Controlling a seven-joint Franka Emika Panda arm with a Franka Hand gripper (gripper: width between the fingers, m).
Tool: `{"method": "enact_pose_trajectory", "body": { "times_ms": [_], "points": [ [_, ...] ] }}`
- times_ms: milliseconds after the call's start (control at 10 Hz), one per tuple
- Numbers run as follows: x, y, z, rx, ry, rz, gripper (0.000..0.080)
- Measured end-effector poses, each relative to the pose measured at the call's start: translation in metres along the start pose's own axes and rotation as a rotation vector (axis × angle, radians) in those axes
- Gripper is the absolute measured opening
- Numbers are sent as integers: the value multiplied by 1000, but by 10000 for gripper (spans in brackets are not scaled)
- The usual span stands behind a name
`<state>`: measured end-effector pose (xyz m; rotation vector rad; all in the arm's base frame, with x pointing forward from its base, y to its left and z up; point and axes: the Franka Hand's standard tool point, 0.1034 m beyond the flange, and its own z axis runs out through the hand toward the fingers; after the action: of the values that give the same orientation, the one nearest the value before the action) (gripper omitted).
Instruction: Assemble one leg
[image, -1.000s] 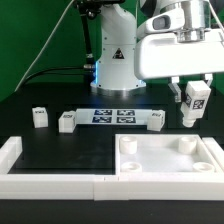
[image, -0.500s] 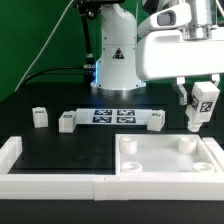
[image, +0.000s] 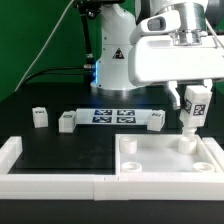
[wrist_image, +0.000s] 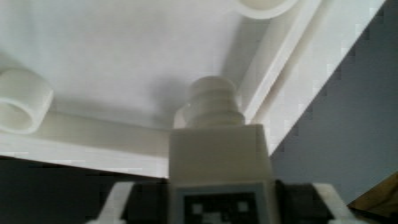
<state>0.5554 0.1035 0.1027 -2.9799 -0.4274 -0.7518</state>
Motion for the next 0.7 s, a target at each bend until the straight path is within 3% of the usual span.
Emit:
{"method": "enact_pose_trajectory", "body": {
  "times_ms": [400,700],
  "points": [
    [25,17,18,-11,25,-4,288],
    [43,-1,36,12,47,-17,288]
  ]
}}
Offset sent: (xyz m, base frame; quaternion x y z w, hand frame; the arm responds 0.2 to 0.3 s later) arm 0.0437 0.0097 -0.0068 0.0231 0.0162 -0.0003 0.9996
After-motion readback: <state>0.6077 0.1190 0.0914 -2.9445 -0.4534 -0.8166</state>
